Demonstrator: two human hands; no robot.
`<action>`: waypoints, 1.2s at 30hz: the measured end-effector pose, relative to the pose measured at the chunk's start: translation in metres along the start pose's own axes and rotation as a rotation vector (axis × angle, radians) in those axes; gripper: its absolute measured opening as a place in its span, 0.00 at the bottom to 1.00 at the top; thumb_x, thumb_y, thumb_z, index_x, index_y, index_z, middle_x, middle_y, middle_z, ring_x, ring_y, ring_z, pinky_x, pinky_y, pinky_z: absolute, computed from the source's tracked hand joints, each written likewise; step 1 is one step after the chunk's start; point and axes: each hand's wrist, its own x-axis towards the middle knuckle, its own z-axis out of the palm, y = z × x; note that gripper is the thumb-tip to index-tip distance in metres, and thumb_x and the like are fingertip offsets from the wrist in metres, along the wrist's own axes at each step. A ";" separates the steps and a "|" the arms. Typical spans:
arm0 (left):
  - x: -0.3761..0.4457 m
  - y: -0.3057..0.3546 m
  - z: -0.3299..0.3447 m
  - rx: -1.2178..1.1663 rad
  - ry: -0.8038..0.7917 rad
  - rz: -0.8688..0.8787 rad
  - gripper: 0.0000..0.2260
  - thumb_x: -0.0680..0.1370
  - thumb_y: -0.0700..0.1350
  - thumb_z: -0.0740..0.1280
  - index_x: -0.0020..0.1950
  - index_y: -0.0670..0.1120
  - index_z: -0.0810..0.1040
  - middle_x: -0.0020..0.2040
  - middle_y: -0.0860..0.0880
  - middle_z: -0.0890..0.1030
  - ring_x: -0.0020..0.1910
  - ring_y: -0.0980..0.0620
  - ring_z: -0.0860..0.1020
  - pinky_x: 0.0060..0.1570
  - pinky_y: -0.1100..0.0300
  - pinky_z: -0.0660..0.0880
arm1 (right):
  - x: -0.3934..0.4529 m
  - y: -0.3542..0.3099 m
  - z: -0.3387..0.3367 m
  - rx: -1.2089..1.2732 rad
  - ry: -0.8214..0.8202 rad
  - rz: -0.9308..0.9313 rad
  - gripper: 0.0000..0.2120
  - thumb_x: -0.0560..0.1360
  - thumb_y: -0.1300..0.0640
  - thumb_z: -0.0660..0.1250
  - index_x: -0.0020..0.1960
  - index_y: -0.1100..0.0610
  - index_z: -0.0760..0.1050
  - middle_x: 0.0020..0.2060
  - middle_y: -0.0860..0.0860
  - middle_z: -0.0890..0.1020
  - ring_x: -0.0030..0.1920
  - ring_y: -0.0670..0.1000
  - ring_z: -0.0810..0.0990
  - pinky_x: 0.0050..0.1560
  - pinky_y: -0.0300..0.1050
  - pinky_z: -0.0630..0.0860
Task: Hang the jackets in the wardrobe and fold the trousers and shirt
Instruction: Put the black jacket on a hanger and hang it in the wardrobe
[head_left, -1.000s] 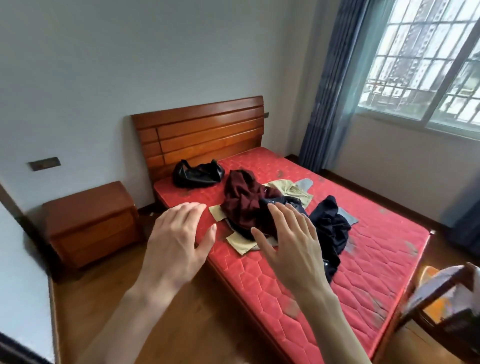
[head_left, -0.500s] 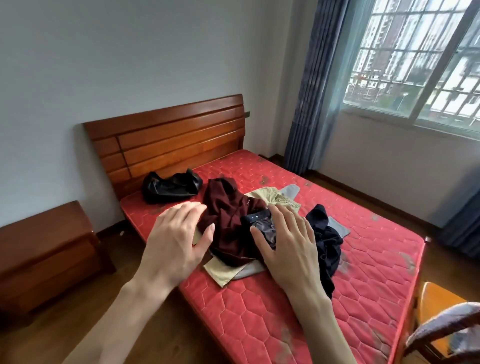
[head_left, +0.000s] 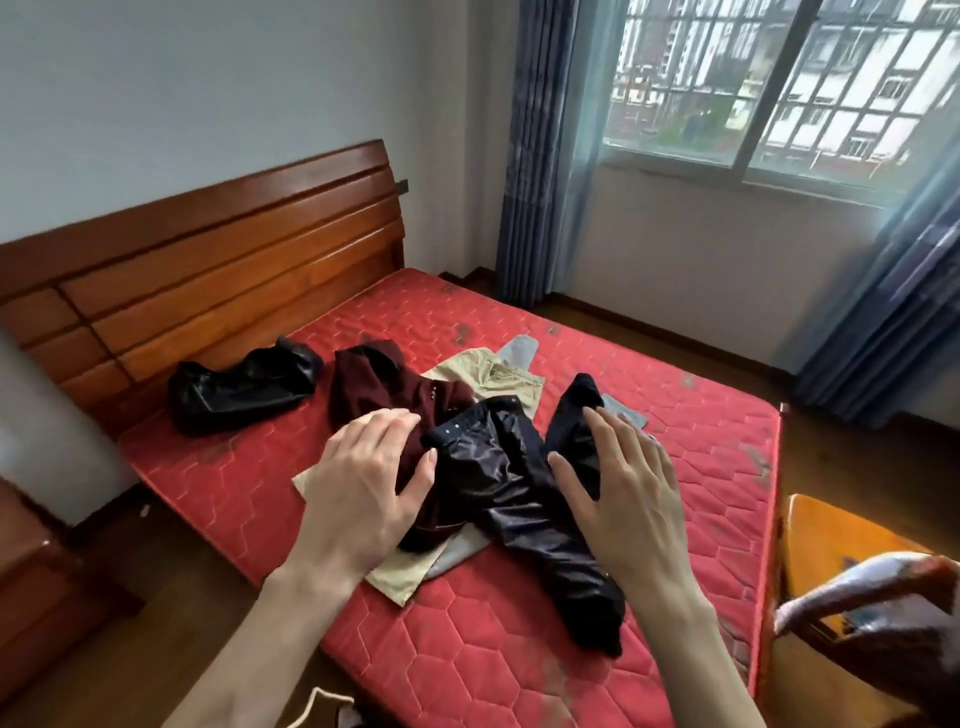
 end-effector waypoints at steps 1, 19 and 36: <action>0.012 -0.004 0.010 -0.014 -0.011 0.014 0.23 0.83 0.58 0.59 0.69 0.45 0.79 0.66 0.48 0.81 0.69 0.48 0.77 0.71 0.49 0.72 | 0.007 0.003 0.005 -0.014 0.004 0.021 0.33 0.82 0.35 0.58 0.80 0.53 0.67 0.76 0.51 0.73 0.79 0.53 0.67 0.80 0.56 0.61; 0.206 -0.087 0.179 -0.264 -0.263 0.344 0.21 0.81 0.55 0.62 0.67 0.44 0.80 0.64 0.48 0.82 0.67 0.48 0.78 0.69 0.49 0.72 | 0.130 0.025 0.103 -0.223 0.030 0.408 0.26 0.82 0.46 0.67 0.77 0.55 0.70 0.73 0.53 0.76 0.76 0.55 0.71 0.77 0.59 0.66; 0.227 -0.076 0.411 -0.358 -0.476 0.462 0.19 0.80 0.50 0.65 0.68 0.44 0.79 0.64 0.49 0.82 0.67 0.48 0.78 0.70 0.52 0.72 | 0.130 0.145 0.261 -0.218 -0.153 0.577 0.27 0.80 0.53 0.71 0.77 0.57 0.71 0.73 0.55 0.76 0.76 0.57 0.72 0.77 0.59 0.67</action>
